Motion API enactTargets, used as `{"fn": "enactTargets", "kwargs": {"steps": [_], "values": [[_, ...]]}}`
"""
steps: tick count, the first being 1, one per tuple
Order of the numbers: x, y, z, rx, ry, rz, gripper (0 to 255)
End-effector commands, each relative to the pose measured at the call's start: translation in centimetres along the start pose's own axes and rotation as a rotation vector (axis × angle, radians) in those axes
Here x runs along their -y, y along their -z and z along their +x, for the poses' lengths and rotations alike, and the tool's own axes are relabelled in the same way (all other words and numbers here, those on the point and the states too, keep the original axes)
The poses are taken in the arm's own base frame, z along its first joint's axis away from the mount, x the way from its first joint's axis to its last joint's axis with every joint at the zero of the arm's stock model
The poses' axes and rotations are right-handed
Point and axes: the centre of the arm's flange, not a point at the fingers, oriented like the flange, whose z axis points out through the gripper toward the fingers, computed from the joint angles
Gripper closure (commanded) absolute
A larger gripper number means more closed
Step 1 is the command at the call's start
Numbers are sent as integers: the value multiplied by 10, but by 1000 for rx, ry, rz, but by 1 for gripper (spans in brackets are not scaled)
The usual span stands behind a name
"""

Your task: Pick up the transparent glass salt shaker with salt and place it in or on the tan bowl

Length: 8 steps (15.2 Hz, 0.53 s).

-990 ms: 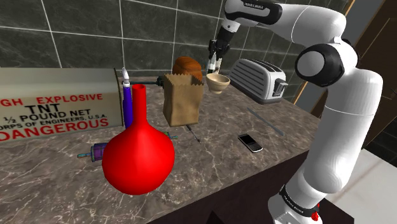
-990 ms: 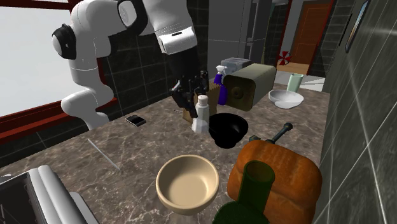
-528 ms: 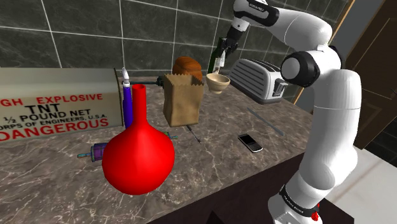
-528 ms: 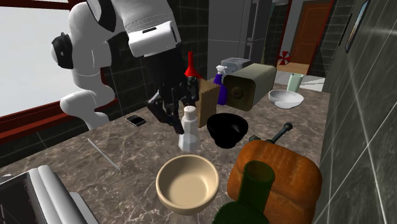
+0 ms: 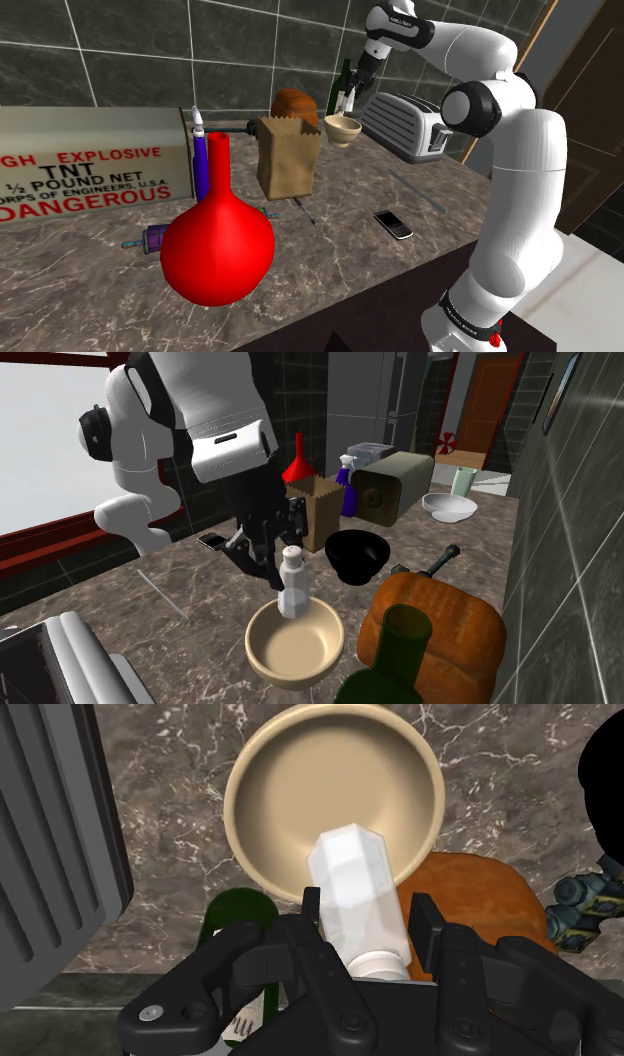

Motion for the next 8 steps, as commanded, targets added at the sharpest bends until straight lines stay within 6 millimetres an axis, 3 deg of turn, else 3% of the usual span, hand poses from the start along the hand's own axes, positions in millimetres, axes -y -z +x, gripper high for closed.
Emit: {"fn": "enactTargets", "kwargs": {"steps": [1, 8], "values": [[-2, -9, -3, -1, 0, 0, 255], [-6, -45, -12, -1, 0, 0, 255]]}}
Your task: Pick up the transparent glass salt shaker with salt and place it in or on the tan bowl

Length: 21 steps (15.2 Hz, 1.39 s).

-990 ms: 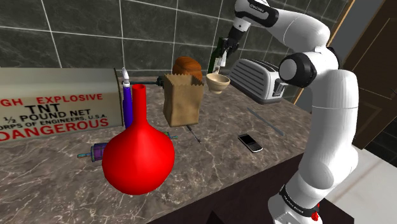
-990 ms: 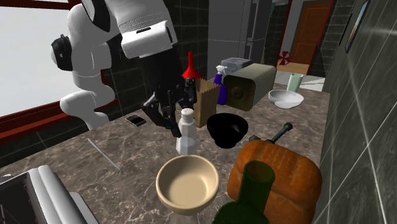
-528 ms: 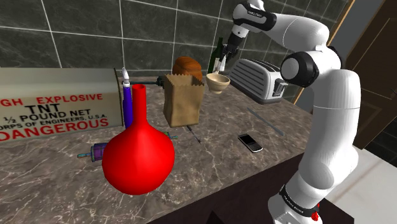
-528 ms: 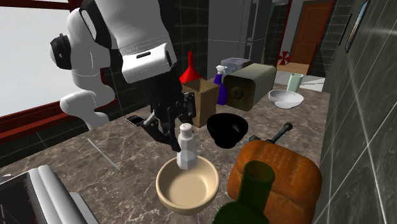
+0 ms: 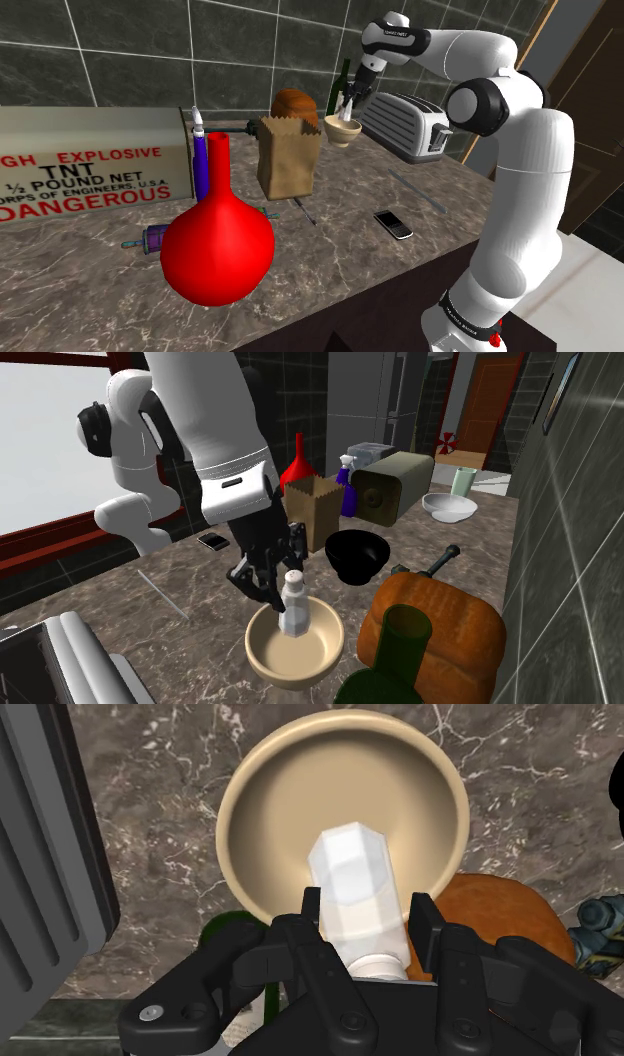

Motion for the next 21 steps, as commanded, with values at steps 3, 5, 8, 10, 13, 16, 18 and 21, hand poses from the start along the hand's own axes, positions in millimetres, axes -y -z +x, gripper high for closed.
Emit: {"fn": "enactTargets", "kwargs": {"steps": [3, 5, 8, 10, 13, 16, 18, 21], "values": [[-1, -10, -3, -1, 0, 0, 255], [-1, -10, -3, -1, 0, 0, 255], [-1, -10, -3, -1, 0, 0, 255], [-1, -10, -3, -1, 0, 0, 0], [-1, -10, -3, -1, 0, 0, 0], [-1, 3, -3, -1, 0, 0, 0], [-1, 30, -3, -1, 0, 0, 0], [-1, 40, -3, -1, 0, 0, 0]]}}
